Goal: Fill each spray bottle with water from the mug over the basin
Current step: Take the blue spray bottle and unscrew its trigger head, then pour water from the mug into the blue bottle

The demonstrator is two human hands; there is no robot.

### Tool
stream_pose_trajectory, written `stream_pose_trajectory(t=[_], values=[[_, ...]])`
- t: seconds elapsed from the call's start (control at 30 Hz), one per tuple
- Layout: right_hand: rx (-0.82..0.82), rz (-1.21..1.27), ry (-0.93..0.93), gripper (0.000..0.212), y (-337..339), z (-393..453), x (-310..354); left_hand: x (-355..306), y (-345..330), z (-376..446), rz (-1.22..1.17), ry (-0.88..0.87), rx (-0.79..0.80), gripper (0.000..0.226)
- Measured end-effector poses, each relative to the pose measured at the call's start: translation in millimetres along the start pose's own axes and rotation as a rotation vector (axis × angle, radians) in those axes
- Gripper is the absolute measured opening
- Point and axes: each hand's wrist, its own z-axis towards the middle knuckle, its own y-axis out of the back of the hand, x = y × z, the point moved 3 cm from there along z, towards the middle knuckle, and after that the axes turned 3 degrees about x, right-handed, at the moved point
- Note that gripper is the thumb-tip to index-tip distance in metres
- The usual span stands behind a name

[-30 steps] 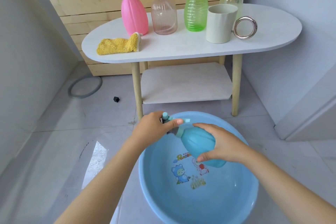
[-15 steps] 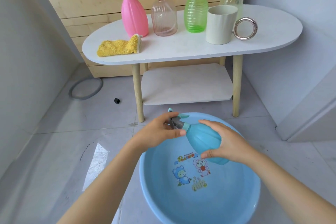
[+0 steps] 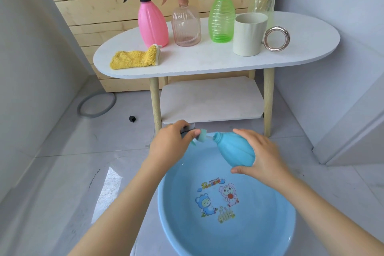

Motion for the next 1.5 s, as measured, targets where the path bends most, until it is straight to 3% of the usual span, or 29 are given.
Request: stream_pose_trajectory(t=[0.23,0.47,0.7,0.9,1.2,1.5], values=[[-0.013,0.142,-0.212,0.101,-2,-3,-27,18,15,2,0.030,0.131,-0.038,0.029],[0.047,0.327,-0.397,0.092,-12,-9,-32,33,32,-2,0.230,0.224,-0.036,0.035],[-0.021,0.531,-0.311,0.087,-5,-5,-4,22,31,-6,0.170,0.200,-0.030,0.034],[-0.143,0.657,-0.252,0.087,26,9,30,9,50,0,-0.116,0.145,-0.110,0.041],[-0.237,0.702,-0.187,0.076,80,46,75,-18,76,39,-0.428,0.252,-0.109,0.050],[-0.240,0.711,-0.161,0.090,100,78,86,-64,101,145,-0.307,0.272,-0.001,0.049]])
